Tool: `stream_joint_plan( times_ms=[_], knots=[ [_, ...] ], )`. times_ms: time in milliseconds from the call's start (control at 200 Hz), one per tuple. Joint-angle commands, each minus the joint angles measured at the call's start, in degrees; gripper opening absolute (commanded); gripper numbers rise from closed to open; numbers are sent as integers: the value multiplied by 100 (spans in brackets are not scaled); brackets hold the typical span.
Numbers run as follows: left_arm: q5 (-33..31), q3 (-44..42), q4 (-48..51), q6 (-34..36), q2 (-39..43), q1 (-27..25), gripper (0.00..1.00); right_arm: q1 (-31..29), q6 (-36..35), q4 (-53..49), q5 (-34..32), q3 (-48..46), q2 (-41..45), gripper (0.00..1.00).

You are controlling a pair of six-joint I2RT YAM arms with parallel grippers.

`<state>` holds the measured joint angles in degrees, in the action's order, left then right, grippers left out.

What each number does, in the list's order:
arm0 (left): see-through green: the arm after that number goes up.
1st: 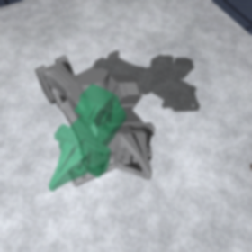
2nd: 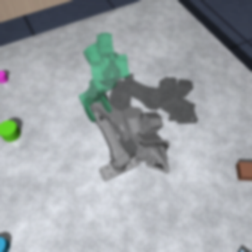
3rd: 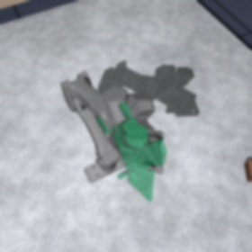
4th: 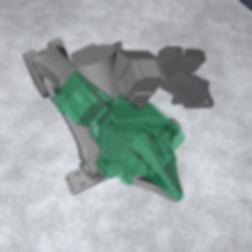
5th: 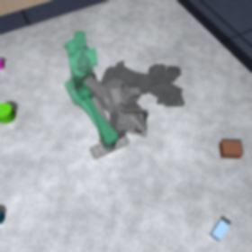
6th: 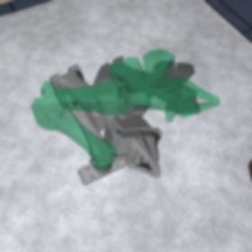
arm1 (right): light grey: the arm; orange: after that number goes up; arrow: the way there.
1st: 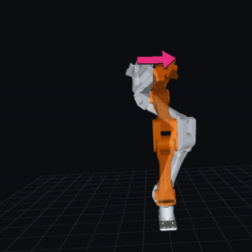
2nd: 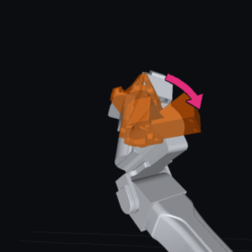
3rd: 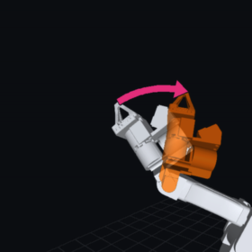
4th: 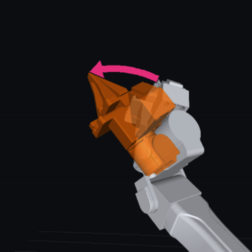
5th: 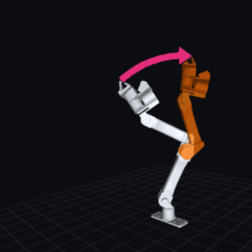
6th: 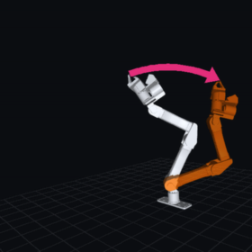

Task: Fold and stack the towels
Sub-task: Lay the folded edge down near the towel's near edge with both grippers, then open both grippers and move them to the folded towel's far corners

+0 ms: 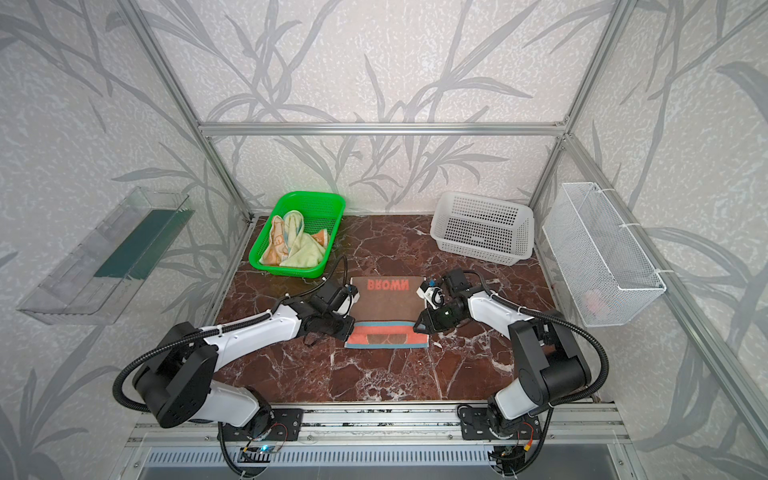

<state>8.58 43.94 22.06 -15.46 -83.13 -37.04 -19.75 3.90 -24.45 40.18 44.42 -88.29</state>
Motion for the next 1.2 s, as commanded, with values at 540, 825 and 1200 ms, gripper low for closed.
stream_joint_plan(
  times_ms=[540, 825, 1200],
  knots=[
    [-143, -503, -14, -406, 1323, -97, 41, -95, 621, 365, -95, -588, 1294, 57],
    [-896, 135, -138, -5, 739, 17, 47, -87, 178, 542, -795, -58, 1209, 58],
    [-1367, 2554, 575, 754, -1609, 728, 48, -74, -886, -241, -2385, 1981, -707, 61]
  ],
)
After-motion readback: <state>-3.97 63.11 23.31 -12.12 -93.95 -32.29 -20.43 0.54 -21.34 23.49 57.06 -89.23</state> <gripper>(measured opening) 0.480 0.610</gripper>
